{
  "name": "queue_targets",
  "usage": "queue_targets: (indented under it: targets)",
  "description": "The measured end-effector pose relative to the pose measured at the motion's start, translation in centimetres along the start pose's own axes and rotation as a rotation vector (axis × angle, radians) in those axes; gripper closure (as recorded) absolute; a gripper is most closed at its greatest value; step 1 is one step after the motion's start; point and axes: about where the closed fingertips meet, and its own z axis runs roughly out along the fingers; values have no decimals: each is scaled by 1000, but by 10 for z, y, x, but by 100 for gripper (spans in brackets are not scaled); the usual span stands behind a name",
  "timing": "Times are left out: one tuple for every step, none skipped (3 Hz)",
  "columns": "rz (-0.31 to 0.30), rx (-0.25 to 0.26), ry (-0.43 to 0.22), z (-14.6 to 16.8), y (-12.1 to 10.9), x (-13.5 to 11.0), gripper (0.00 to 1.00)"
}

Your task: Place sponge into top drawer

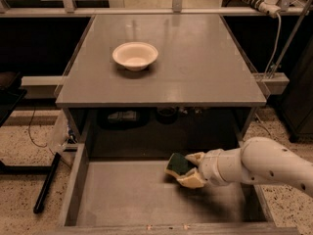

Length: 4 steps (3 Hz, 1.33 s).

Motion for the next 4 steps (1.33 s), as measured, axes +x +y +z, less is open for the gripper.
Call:
queue_targets:
  targets:
    - [4, 21, 0, 18, -6, 4, 100]
    - [3, 25, -2, 19, -7, 3, 82]
    - [3, 25, -2, 19, -7, 3, 58]
    - [3, 25, -2, 19, -7, 3, 36]
